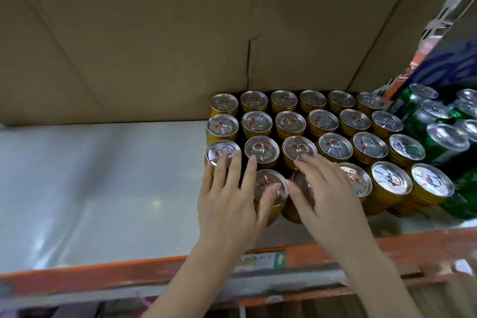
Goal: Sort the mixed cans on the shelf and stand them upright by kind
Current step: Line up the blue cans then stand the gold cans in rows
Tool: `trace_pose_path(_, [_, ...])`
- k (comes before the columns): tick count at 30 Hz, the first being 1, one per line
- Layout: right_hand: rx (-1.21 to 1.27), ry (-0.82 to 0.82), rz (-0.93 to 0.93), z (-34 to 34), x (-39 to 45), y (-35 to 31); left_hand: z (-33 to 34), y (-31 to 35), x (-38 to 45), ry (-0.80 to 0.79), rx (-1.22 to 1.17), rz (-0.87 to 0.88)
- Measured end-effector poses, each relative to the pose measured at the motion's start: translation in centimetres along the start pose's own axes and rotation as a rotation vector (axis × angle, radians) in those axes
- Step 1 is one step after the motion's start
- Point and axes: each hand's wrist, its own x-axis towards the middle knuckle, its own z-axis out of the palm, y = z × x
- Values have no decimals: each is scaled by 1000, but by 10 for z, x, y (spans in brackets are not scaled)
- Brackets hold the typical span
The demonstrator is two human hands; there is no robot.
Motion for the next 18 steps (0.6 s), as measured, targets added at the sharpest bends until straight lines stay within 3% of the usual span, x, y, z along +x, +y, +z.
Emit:
trace_pose_path(9, [-184, 91, -46, 10, -1, 16, 15, 5, 2, 289, 117, 28])
trace_pose_path(18, [-181, 252, -97, 20, 2, 21, 19, -2, 8, 347, 83, 111])
